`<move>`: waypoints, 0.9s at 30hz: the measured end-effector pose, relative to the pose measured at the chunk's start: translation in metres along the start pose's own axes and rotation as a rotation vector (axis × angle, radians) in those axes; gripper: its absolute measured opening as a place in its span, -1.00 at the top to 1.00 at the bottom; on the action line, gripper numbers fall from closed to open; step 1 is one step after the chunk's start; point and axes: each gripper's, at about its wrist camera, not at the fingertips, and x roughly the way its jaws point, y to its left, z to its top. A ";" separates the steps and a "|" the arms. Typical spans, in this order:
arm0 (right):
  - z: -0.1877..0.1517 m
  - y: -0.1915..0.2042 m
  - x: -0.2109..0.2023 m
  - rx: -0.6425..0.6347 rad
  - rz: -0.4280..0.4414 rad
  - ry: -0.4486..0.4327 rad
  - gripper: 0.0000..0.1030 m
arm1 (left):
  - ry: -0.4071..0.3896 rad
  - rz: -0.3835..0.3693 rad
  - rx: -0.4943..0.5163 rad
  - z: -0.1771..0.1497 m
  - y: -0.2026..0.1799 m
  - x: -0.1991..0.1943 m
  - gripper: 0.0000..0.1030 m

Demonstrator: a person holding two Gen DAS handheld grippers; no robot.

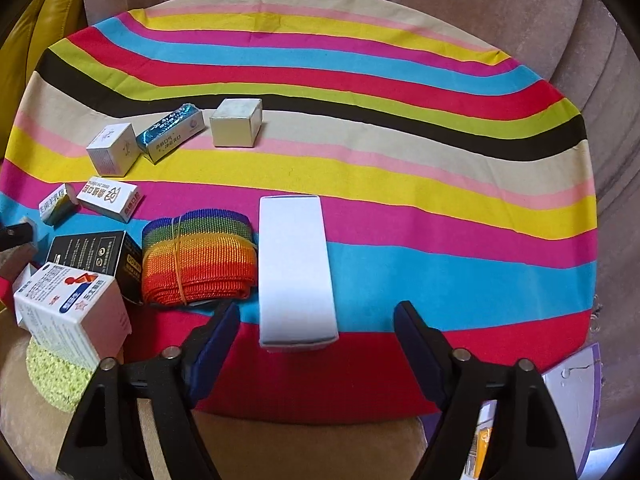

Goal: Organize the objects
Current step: 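Grasp the white-green medicine box with the left tool while the right grasps the tall white box, then carry the medicine box with the left tool while the right carries the tall white box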

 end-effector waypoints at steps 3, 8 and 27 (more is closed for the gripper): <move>0.001 0.000 0.005 0.003 0.015 0.012 -0.02 | -0.035 -0.029 0.014 -0.005 -0.005 -0.010 -0.59; 0.000 -0.001 0.005 0.008 0.030 0.001 0.24 | -0.094 -0.059 0.043 -0.010 -0.016 -0.025 -0.59; -0.042 -0.043 -0.046 0.156 0.020 -0.106 0.26 | -0.175 -0.150 0.230 -0.059 -0.090 -0.071 -0.59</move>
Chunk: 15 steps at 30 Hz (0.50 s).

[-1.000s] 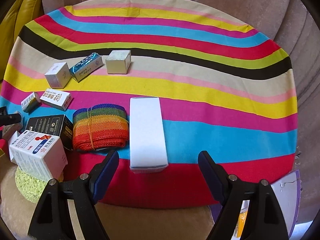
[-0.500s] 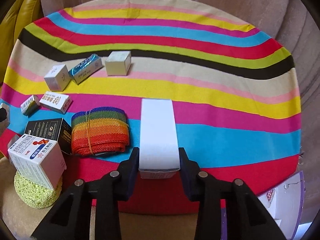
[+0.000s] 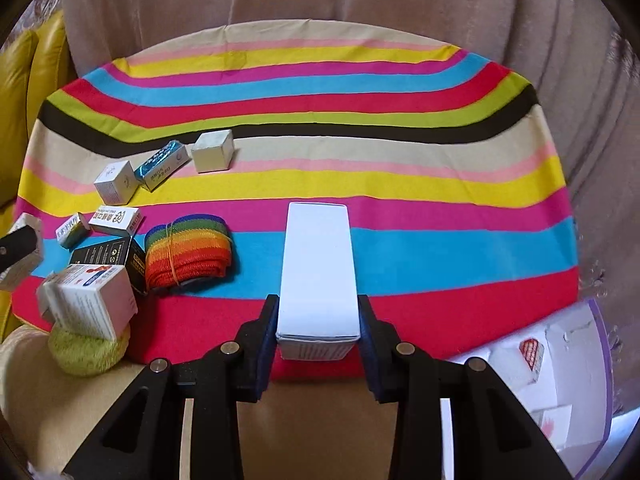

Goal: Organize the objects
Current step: 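Carry the medicine box with the left tool while the right carries the tall white box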

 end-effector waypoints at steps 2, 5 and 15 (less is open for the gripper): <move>-0.007 -0.012 -0.009 0.030 0.003 -0.002 0.26 | 0.001 -0.024 0.029 -0.005 -0.014 -0.003 -0.59; -0.016 -0.032 -0.023 0.075 -0.007 -0.012 0.26 | 0.012 -0.063 0.074 -0.014 -0.037 -0.006 -0.59; -0.054 -0.103 -0.052 0.208 -0.060 0.008 0.26 | 0.058 -0.211 0.323 -0.053 -0.134 -0.014 -0.59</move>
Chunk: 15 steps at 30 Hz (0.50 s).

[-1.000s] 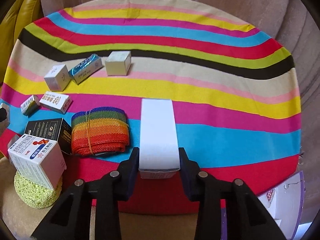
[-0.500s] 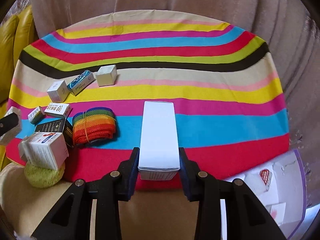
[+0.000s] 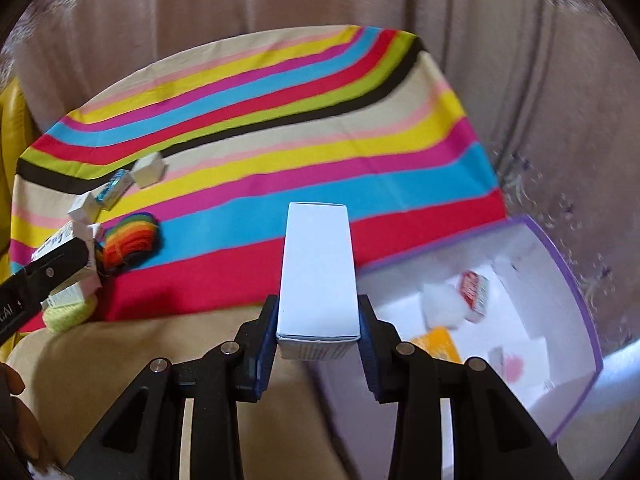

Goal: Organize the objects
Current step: 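Carry the medicine box with the left tool while the right carries the tall white box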

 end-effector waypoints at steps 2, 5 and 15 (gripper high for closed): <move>-0.007 -0.016 -0.002 0.025 -0.010 0.012 0.26 | 0.019 -0.033 0.044 -0.003 -0.020 0.004 -0.59; -0.019 -0.039 -0.005 0.060 -0.026 0.031 0.26 | 0.035 -0.079 0.112 -0.007 -0.050 0.007 -0.59; -0.047 -0.090 -0.010 0.154 -0.058 0.073 0.25 | 0.083 -0.186 0.264 -0.018 -0.118 0.016 -0.59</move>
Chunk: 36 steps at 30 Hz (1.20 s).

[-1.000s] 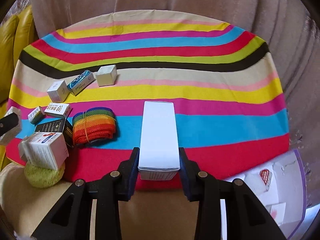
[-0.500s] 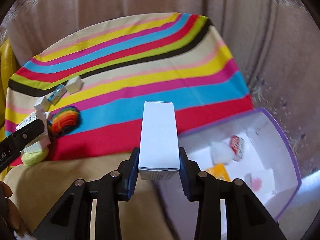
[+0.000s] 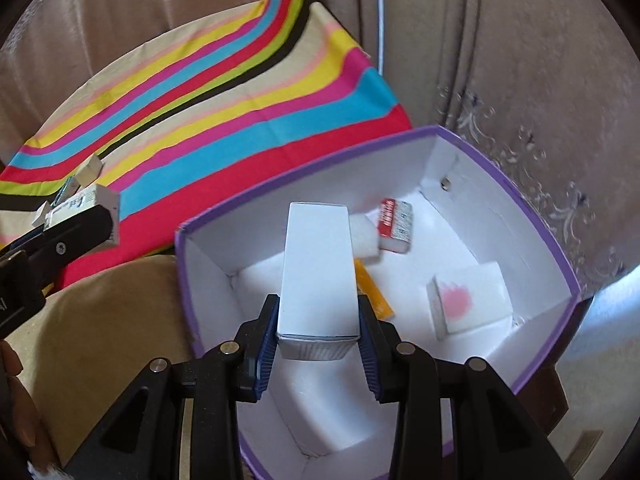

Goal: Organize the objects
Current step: 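Carry the medicine box with the left tool while the right carries the tall white box, then open both tools to drop the two boxes into the purple-rimmed box, then move both tools back over the cloth toward the remaining items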

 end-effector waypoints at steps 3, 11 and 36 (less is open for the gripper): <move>-0.002 -0.010 0.000 0.022 -0.002 0.008 0.25 | 0.015 -0.041 0.028 0.000 -0.011 0.005 -0.60; -0.005 -0.025 0.002 0.057 0.006 0.016 -0.01 | 0.050 -0.098 0.038 0.001 -0.019 0.012 -0.62; 0.005 0.053 -0.014 -0.071 0.127 -0.025 -0.14 | -0.052 -0.024 -0.087 -0.004 0.070 -0.033 -0.67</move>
